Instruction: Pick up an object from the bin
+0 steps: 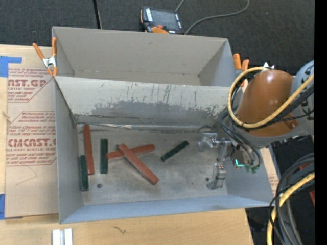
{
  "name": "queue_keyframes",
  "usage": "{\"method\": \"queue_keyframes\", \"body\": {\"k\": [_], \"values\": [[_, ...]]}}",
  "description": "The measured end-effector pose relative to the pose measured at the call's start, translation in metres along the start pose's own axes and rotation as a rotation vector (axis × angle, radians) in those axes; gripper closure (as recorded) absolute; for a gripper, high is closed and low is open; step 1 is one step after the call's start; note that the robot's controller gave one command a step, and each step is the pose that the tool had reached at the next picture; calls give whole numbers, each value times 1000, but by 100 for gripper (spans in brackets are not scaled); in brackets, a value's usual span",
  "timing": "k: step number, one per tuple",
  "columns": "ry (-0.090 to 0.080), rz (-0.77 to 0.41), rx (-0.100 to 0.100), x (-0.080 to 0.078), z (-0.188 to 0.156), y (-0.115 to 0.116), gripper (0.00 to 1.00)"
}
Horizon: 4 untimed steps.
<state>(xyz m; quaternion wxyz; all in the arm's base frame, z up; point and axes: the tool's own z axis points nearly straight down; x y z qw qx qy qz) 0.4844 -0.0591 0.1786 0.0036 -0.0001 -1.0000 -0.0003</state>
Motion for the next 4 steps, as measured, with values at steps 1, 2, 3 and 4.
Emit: {"method": "queue_keyframes", "body": {"k": [1, 2, 3, 4], "values": [[-7, -89, -1, -68, 94, 30, 0], [-12, -85, 1, -108, 109, 19, 0], [-9, -86, 1, -107, 108, 20, 100], [-18, 7, 0, -93, -51, 40, 100]]}}
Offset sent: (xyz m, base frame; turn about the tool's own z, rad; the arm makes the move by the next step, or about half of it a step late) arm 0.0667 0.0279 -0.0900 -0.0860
